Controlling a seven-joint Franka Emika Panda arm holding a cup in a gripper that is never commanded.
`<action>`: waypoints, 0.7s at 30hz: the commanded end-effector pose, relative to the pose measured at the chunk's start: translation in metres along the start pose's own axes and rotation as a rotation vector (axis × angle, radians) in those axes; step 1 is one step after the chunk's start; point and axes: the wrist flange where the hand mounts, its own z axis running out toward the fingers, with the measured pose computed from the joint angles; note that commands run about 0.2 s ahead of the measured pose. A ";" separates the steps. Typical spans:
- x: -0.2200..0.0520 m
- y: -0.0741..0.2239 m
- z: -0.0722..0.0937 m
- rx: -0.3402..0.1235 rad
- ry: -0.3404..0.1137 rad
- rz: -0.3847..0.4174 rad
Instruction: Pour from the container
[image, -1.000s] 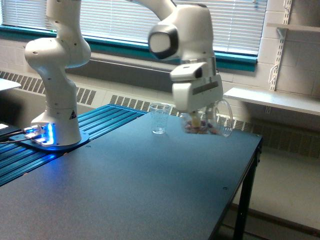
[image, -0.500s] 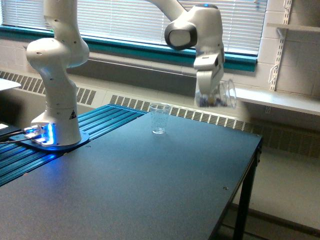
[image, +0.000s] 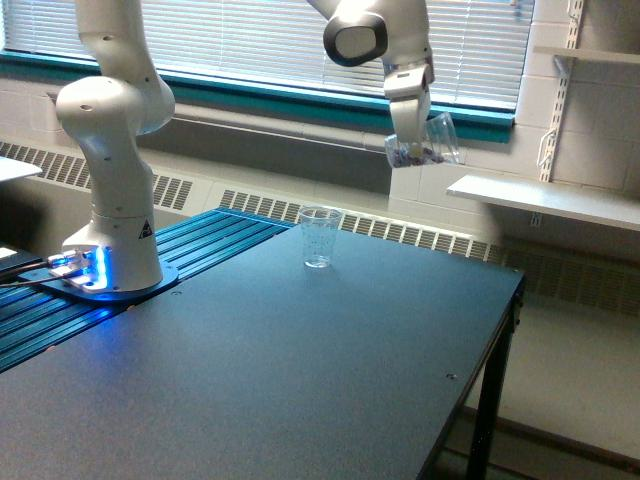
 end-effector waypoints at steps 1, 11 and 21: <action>-0.030 0.001 -0.001 -0.024 -0.031 0.041; -0.092 0.001 -0.001 -0.055 -0.066 -0.003; -0.146 0.011 0.000 -0.072 -0.110 -0.052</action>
